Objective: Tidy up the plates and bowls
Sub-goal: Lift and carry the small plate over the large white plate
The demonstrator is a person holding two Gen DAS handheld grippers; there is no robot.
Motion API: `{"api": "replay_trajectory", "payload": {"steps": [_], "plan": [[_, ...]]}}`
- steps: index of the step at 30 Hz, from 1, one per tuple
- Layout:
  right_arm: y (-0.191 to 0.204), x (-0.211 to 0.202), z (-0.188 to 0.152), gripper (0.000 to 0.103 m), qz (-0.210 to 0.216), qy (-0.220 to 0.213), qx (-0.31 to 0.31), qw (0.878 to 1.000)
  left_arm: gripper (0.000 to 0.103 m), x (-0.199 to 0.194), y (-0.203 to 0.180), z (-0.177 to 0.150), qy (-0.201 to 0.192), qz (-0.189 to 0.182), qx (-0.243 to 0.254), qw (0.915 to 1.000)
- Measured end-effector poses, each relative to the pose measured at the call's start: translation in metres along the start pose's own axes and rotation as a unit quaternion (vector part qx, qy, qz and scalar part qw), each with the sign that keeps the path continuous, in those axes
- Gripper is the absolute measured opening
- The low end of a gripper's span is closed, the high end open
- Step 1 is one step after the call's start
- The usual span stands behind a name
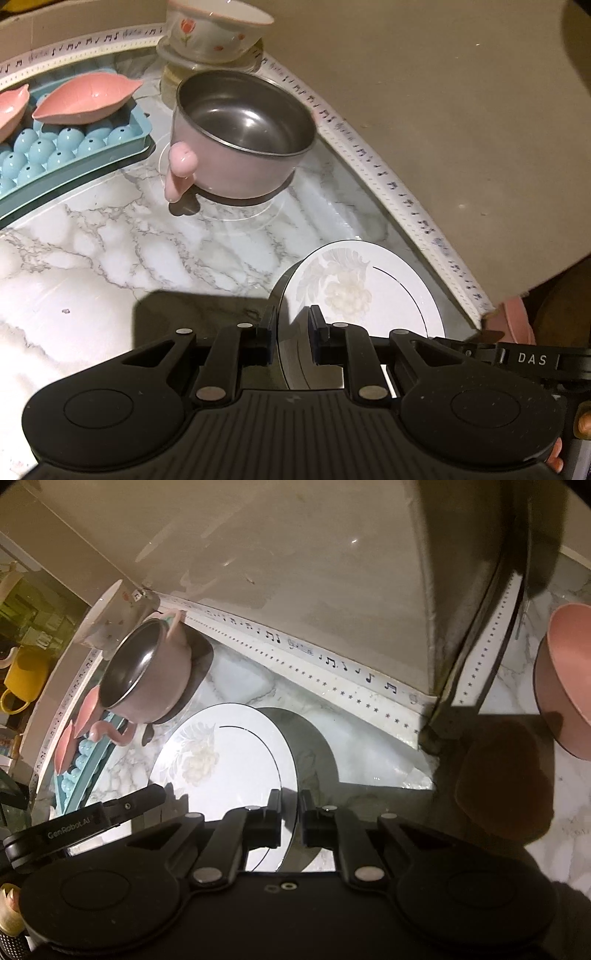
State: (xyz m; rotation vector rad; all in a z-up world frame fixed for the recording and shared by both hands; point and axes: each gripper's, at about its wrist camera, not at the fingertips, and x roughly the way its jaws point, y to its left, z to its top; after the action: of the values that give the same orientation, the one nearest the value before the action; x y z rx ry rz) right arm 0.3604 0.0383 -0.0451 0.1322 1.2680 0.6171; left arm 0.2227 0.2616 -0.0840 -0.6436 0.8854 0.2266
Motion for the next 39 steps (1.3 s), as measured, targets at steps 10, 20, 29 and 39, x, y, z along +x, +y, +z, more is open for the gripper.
{"api": "replay_trajectory", "payload": {"steps": [10,20,29,39], "plan": [[-0.004,-0.042,-0.013,0.008,0.008,-0.03,0.004,0.999,0.017,-0.031,-0.027,-0.012,-0.013,-0.014,0.03,0.9994],[-0.018,-0.082,-0.036,0.008,0.003,-0.064,0.027,0.998,0.017,-0.053,-0.062,-0.031,-0.008,-0.039,0.07,0.9967],[-0.044,-0.122,-0.075,0.008,-0.018,-0.098,0.064,0.993,0.017,-0.057,-0.097,-0.062,0.009,-0.071,0.114,0.9909],[-0.084,-0.164,-0.127,0.008,-0.044,-0.128,0.121,0.983,0.017,-0.053,-0.141,-0.105,0.042,-0.106,0.167,0.9794]]}}
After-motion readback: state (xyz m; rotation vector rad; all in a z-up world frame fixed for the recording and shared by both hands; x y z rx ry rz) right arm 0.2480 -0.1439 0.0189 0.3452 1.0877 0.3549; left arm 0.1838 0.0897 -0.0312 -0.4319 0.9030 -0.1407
